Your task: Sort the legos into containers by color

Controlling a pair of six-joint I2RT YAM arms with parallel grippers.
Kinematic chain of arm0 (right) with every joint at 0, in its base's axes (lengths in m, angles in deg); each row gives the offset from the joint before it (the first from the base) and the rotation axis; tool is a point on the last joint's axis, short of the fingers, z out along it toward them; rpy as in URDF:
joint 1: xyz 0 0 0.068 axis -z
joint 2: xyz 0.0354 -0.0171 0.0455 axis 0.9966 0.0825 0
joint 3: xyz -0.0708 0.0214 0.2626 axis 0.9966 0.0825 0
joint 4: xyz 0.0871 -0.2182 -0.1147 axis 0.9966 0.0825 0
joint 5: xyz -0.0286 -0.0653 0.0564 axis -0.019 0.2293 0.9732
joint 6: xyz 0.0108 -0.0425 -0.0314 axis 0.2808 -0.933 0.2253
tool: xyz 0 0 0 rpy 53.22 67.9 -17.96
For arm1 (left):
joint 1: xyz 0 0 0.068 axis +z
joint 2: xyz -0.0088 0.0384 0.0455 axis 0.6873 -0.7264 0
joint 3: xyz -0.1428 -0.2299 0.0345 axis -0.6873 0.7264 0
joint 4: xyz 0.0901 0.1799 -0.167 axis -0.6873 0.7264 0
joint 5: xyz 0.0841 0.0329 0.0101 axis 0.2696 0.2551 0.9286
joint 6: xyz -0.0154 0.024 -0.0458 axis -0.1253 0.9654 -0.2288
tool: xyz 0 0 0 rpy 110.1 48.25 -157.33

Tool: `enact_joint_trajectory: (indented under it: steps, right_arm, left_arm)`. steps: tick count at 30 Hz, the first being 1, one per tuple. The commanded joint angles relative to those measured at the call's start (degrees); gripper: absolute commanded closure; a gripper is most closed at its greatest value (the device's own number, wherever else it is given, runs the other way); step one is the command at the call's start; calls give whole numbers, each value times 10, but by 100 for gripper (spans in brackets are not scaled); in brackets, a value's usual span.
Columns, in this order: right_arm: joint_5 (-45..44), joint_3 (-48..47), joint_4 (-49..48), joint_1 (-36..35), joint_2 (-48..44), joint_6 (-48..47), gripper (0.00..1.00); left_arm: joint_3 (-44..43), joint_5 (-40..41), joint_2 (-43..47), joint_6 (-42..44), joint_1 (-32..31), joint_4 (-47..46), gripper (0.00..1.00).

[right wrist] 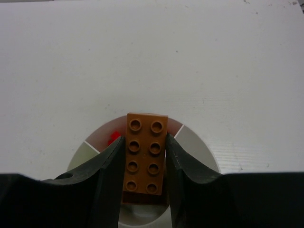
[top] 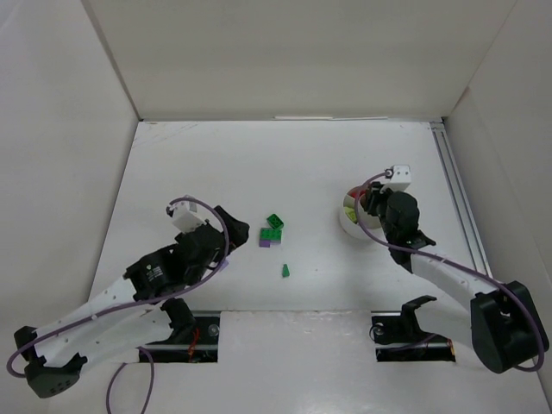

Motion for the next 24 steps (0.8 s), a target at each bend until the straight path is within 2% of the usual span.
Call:
enact_joint_trajectory:
  steps: [1,7,9,12,15,18,22,24]
  right_arm:
    - [6,8,-43,-2,-15,10,71]
    - [6,26,-36,-7,-62,16,47]
    - [6,26,-21,-13,-75,16,43]
    - [6,21,0,-19,-102,4,33]
    - [6,13,32,-25,-130,-9,32]
    - [6,-11,93,-61,-151,-14,32]
    - [12,-62,190,-136,-142,-19,26]
    - [7,-91,240,-203,-117,-8,26]
  left_arm:
    - [1,-10,-8,29,-2,-36,1]
    - [-4,-44,-41,49,-2,-62,1]
    - [-4,-52,-54,55,-2,-67,1]
    - [-4,-91,-80,76,28,-85,1]
    - [1,-166,-105,96,85,-101,1]
    - [23,-247,-125,127,153,-118,1]
    - [41,-293,-139,132,207,-125,1]
    - [56,-298,-144,132,223,-102,1]
